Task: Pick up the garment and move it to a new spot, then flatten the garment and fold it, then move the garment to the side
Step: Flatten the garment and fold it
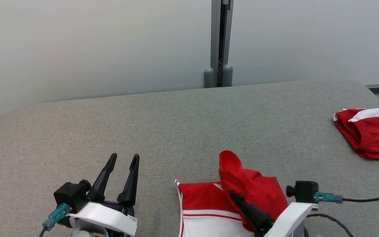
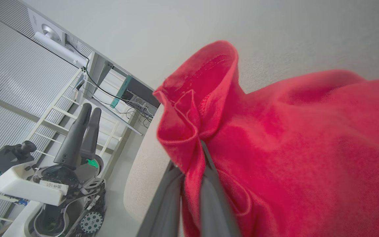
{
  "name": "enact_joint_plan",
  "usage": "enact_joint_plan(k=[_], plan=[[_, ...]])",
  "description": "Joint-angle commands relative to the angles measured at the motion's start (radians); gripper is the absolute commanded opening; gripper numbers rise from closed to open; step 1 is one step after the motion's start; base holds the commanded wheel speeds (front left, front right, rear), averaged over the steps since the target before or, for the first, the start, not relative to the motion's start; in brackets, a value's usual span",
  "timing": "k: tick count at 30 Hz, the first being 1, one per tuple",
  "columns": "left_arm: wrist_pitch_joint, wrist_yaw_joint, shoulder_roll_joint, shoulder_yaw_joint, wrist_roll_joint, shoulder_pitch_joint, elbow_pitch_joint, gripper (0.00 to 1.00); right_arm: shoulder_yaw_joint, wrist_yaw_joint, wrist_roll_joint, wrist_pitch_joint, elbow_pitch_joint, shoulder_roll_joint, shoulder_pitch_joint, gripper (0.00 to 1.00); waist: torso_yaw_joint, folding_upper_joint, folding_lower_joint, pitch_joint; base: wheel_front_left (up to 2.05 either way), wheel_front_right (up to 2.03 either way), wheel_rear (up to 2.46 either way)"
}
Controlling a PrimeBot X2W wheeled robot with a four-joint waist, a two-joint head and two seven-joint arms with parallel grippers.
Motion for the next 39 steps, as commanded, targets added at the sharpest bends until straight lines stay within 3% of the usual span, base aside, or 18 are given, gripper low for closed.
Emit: enact_joint_plan(k=[1,13,23,24,25,26,39], plan=[[-0.003,-0.001,0.007,0.001,-0.002,-0.002,-0.002,1.0,0.006,0.0,0.007,0.01,-0.01,0.003,0.011,0.0,0.01,-0.0001,0.0,0.0,0.0,0.0,0.0],[-0.003,-0.001,0.011,-0.007,-0.004,0.0,0.002,1.0,0.058,0.0,-0.009,0.032,0.057,0.095,0.022,0.0,0.077,-0.0001,0.0,0.013,0.0,0.0,0.0],[-0.003,-0.001,0.007,-0.016,-0.006,-0.018,0.006,1.0,0.083,0.0,-0.026,-0.014,0.18,0.124,-0.03,0.0,0.116,-0.0001,0.0,0.04,0.0,0.0,0.0],[-0.003,-0.001,0.007,-0.016,-0.006,-0.02,0.006,1.0,0.085,0.0,-0.026,-0.016,0.193,0.127,-0.033,0.14,0.117,-0.0001,0.0,0.043,0.0,0.0,0.0],[-0.003,-0.001,0.008,-0.015,-0.005,-0.02,0.007,1.0,0.088,0.0,-0.02,-0.01,0.209,0.13,-0.034,0.46,0.119,-0.0001,0.0,0.045,0.0,0.0,0.0],[-0.003,-0.001,0.008,-0.014,-0.005,-0.021,0.008,1.0,0.092,0.0,-0.011,-0.001,0.221,0.136,-0.037,1.0,0.12,-0.0001,0.0,0.047,0.0,0.0,0.0],[-0.003,-0.001,0.002,-0.004,-0.001,-0.022,0.011,1.0,0.15,0.0,-0.003,-0.021,0.211,0.15,-0.072,1.0,0.116,-0.0001,0.0,0.054,0.0,0.0,0.0]])
